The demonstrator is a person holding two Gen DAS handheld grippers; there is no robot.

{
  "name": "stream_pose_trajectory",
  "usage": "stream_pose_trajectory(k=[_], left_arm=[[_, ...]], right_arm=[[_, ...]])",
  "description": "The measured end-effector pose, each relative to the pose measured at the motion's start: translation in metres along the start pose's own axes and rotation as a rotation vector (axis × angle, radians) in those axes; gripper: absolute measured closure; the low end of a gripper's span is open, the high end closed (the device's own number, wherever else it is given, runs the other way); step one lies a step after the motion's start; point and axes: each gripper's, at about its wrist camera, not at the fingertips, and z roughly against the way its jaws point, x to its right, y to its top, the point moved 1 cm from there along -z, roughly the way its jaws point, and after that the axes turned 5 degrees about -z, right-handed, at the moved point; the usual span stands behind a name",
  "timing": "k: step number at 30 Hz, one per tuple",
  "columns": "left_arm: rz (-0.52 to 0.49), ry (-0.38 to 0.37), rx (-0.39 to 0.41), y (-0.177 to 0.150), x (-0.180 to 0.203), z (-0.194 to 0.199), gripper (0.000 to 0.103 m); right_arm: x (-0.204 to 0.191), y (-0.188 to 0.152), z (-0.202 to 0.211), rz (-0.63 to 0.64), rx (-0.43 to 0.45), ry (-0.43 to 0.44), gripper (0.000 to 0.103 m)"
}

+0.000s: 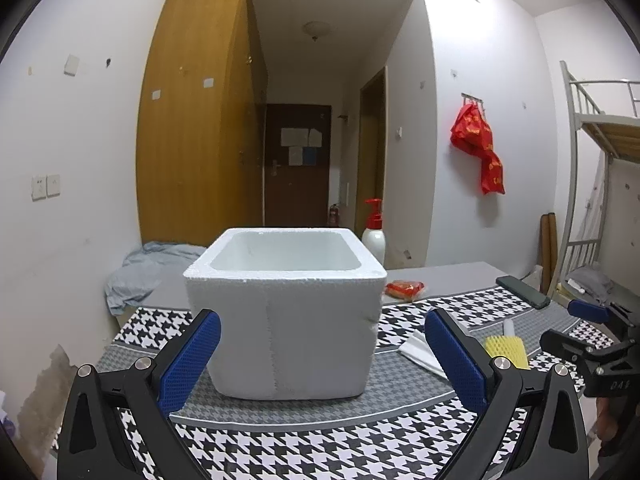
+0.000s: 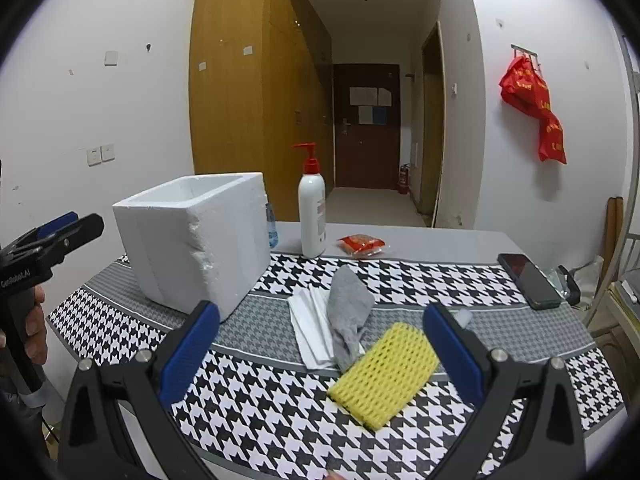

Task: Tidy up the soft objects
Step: 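Withdraw both tools from the foam box back toward the table, then move the left tool to the white folded cloth while the right tool approaches the yellow mesh brush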

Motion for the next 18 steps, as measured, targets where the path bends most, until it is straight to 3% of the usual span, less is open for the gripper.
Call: stream_pose_trajectory(k=[18], left_arm=[[-0.036, -0.113, -0.020, -0.004, 0.036, -0.010, 0.001]], right_arm=[[0.021, -0.008, 0.005, -0.033, -0.010, -0.046, 0.000]])
